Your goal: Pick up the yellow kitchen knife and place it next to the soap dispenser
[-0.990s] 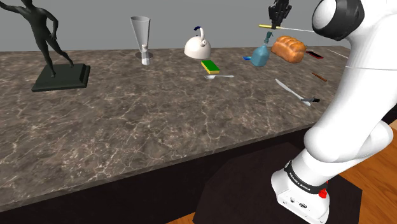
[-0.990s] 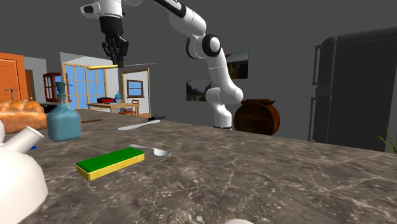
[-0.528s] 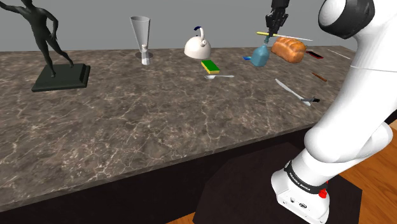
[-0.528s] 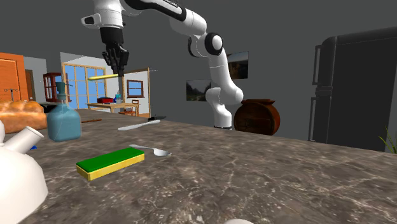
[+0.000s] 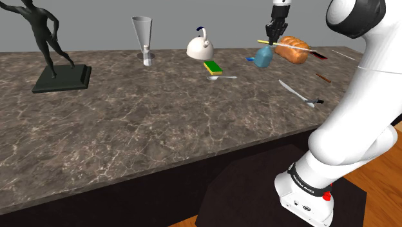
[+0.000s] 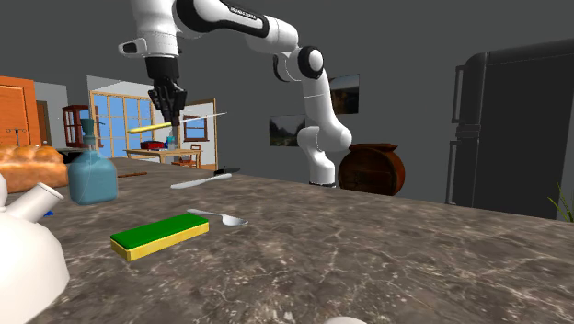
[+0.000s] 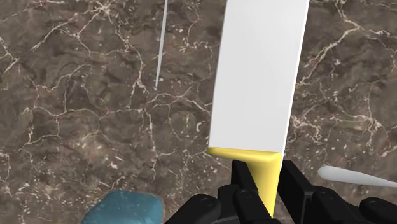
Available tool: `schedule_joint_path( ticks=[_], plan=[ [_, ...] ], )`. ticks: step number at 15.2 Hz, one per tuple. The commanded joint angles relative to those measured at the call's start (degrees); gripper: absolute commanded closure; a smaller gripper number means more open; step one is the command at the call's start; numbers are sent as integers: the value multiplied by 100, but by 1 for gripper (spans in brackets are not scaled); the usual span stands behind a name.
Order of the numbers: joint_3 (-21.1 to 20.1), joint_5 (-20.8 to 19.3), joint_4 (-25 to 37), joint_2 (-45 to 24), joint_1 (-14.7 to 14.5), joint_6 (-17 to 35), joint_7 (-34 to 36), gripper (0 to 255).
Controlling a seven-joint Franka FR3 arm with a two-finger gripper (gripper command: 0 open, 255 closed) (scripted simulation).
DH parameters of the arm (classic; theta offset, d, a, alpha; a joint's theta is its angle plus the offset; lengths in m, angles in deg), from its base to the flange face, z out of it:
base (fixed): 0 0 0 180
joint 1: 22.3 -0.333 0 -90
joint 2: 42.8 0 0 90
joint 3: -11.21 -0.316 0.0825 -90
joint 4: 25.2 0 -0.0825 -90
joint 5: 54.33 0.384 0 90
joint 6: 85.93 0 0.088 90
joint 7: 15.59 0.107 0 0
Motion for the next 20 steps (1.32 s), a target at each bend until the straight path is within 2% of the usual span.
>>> schedule_joint_path(
  ticks=[1, 20],
  plan=[
    [-8, -7, -216, 35, -18, 182, 33, 255],
    [-31, -4, -1610, -16, -40, 1619, 162, 255]
  ],
)
